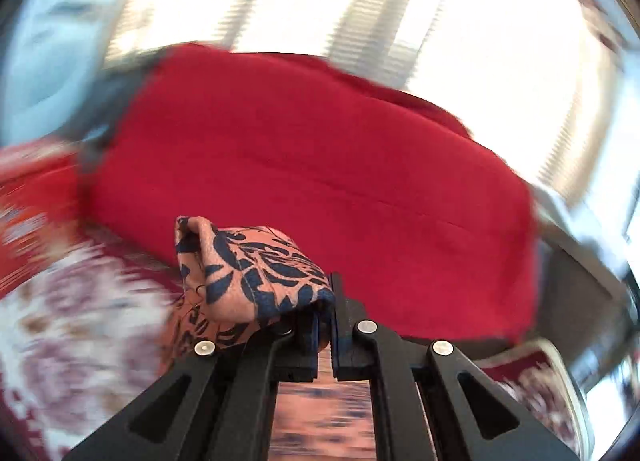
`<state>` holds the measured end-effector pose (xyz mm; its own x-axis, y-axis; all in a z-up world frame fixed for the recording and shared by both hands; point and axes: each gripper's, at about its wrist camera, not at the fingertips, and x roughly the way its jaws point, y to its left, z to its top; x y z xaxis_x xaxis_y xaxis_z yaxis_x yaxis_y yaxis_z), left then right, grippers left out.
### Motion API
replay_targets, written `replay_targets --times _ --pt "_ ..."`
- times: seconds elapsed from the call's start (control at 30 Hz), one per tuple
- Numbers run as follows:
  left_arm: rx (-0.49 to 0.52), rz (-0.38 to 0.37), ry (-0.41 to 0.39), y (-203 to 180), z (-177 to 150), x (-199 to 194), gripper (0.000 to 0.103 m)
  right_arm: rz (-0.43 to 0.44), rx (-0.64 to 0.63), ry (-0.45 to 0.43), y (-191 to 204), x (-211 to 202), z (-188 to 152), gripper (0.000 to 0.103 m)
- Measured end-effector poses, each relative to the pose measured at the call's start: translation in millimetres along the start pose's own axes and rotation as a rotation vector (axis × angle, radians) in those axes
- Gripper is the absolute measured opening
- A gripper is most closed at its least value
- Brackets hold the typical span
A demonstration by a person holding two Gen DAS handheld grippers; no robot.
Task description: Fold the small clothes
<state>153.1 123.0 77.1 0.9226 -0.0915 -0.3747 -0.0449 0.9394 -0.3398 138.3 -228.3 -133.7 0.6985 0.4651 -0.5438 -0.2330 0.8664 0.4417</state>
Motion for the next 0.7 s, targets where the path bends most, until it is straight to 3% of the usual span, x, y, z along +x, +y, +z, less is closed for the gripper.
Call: replay_targets --times 0.03,0.13,0.17,0.2,0.23,0.27,0.4,0.53,0.6,0.7 --pt "0.056 -0.061 0.023 -38 -8 11 0.004 0.008 0.006 -0.003 -1 -1 0 0.091" --pt "0.170 -0.155 0.097 -103 -37 40 0.007 0.032 0.025 -0.012 -5 -4 0 0.091" --pt "0.229 -0.209 0.180 -121 -53 58 0.024 0.041 0.031 -0.015 -6 -5 0 0.091" --pt "0.268 -0.235 0.247 -130 -66 70 0.055 0.049 0.037 -0.017 -6 -5 0 0.091" --pt "0.303 -0.235 0.320 -135 -84 82 0.070 0.059 0.043 -0.019 -7 -5 0 0.091" --pt "0.329 -0.217 0.368 -135 -99 87 0.077 0.072 0.052 -0.024 -9 -7 1 0.091" --pt "0.321 -0.075 0.345 -74 -119 86 0.077 0.115 0.082 -0.035 -15 -13 0 0.091" --pt "0.114 0.072 0.255 16 -106 71 0.081 0.116 0.100 -0.010 -17 -16 3 0.091" --pt "0.025 0.140 0.257 57 -114 66 0.081 0.119 0.146 0.018 -19 -19 11 0.091" --pt "-0.084 0.169 0.305 104 -134 71 0.081 0.152 0.247 -0.009 -30 -33 35 0.091"
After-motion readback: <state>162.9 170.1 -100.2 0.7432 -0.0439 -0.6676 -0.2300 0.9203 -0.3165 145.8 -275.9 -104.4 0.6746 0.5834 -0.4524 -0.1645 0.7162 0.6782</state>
